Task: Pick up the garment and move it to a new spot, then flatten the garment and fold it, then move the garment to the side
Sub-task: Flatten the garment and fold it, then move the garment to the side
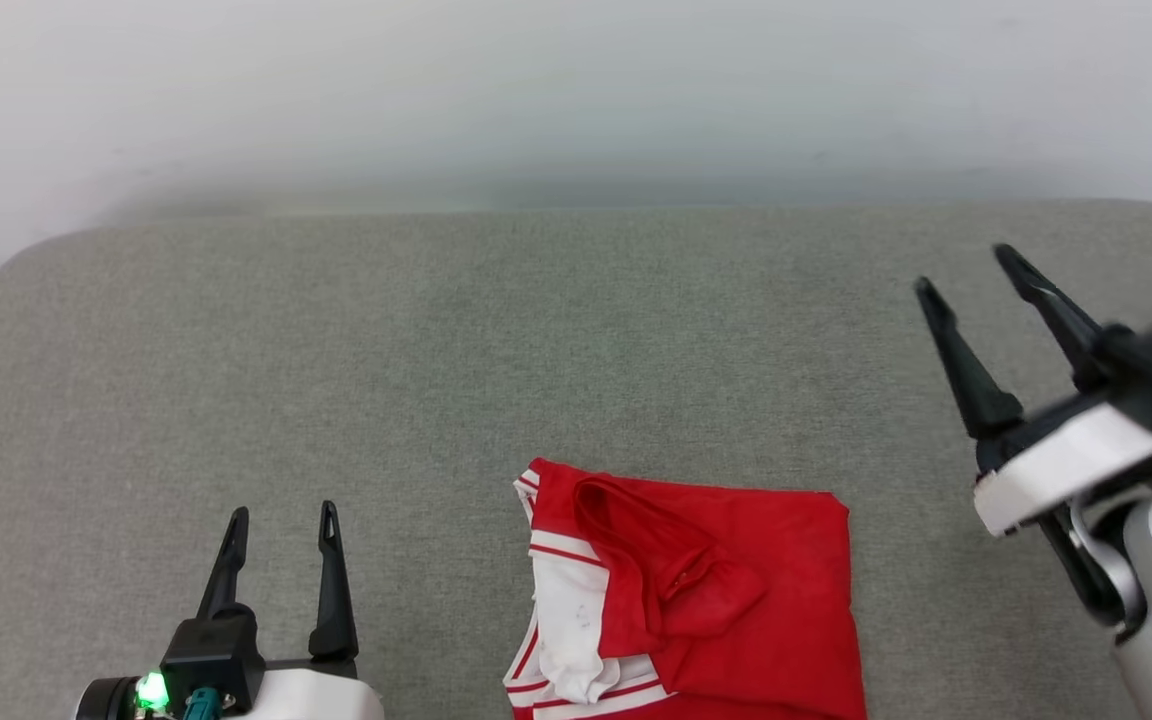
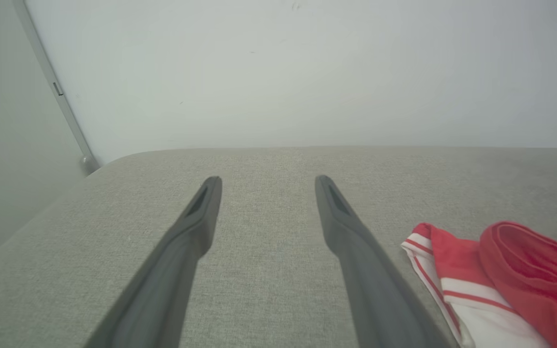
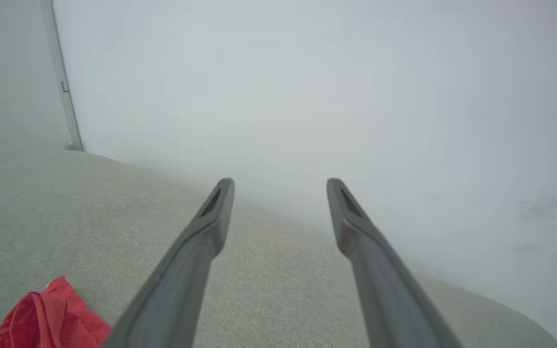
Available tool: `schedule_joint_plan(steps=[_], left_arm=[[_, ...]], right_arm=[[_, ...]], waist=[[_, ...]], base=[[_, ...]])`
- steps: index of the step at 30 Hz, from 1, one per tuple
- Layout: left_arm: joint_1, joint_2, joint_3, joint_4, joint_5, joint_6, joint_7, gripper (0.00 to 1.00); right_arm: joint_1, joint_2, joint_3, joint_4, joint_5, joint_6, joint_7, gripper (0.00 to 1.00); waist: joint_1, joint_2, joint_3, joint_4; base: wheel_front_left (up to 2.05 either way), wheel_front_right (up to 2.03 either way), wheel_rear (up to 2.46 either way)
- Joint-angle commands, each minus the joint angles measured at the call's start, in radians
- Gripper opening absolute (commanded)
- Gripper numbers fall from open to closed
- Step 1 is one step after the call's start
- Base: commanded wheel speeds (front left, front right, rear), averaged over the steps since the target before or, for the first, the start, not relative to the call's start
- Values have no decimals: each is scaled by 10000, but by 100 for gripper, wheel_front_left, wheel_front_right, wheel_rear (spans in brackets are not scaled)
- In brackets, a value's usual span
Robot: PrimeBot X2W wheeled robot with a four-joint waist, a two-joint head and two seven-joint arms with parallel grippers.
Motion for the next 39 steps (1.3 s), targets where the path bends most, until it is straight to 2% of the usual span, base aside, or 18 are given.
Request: schedule_joint_plan(steps=[1,5,6,11,16,22,31,35,39], left_arm=[[127,-4,76,-19,55,-44,-22,100],[236,-4,136,-36,65,-127,-22,100],[236,-4,136,-36,65,-127,-22,100],[339,-3,144,-67,60,-192,-22,100],[383,-3,122,-124,3,-209,-22,100],[443,-3,65,-101,-36,-191,-22,100],[511,-5,53,-66,-45,-183,-22,100],[440,-5,27,-62,-82,-163,-22,100],[355,-4,-26,-56,-105,-151,-22,100]], right_arm=[[496,328,-517,-89,-412,-4,-329,100],[1570,1131,-1754,-418,-1192,-4,-825,100],[1570,1131,-1754,-418,-1192,-4,-825,100],[2865,2075,-2805,-994,-1714,-5,-1043,100],[3969,2849,-3231,-1395,-1937,-4,-1076,100],[4845,3382,-3553,-1675,-2046,-4,-1074,100],[4787,3467,-3593,-1952,-2253,-4,-1075,100],[4085,3087,-3673,-2272,-2296,-4,-1074,100],[3019,2339,-3533,-2546,-2310,-4,-991,100]], waist=[[0,0,-147,-104],[0,0,-292,-196],[0,0,-292,-196],[0,0,-356,-213],[0,0,-389,-181],[0,0,-401,-92],[0,0,-413,-60],[0,0,-381,-35],[0,0,-313,-7]], base=[[0,0,0],[0,0,0],[0,0,0],[0,0,0],[0,0,0],[0,0,0],[0,0,0],[0,0,0],[0,0,0]])
